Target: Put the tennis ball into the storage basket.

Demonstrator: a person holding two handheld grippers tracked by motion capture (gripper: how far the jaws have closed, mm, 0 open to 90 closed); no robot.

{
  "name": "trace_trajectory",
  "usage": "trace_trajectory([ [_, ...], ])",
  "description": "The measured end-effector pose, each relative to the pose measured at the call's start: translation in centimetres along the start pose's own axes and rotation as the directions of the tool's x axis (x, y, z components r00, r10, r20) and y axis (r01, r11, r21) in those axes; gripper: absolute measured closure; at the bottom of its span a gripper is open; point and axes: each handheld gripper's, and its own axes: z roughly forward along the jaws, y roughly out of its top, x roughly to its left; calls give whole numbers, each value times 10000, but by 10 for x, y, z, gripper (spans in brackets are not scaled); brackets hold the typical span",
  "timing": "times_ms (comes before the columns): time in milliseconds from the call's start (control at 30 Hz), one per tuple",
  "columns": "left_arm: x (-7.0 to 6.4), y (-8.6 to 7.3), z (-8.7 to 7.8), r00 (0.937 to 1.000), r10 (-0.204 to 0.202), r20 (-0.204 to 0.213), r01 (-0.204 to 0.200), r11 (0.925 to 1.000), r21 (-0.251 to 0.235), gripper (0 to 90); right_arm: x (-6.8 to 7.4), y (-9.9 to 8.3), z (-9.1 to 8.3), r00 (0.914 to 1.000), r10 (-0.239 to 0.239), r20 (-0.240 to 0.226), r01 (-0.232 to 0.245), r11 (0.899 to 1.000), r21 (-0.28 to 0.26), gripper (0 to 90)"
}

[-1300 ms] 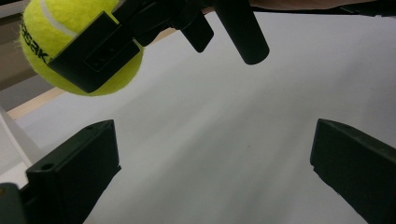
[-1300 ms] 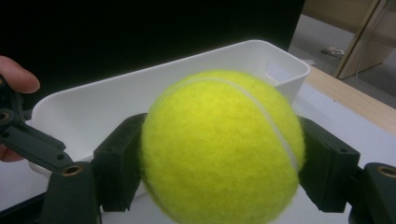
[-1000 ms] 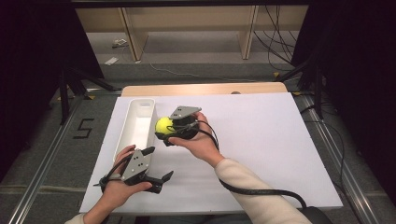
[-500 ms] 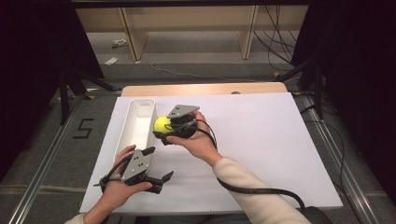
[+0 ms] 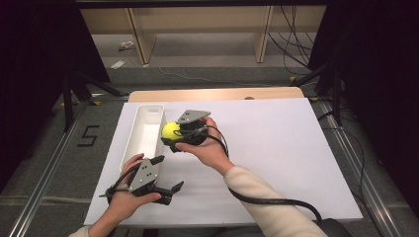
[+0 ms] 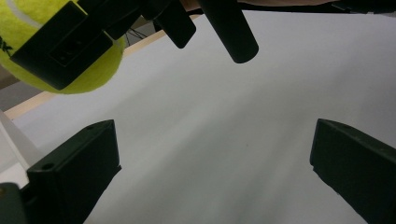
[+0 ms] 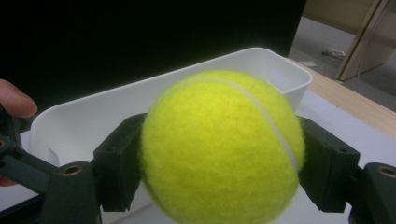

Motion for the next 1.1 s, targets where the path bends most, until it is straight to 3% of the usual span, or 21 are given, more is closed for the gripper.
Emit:
trace_trajectory([
  [1100,0,0,0,10000,25,-15,-25,10000,-36,9,2,4,8,10000,22,-46,-22,10000,-6,260],
])
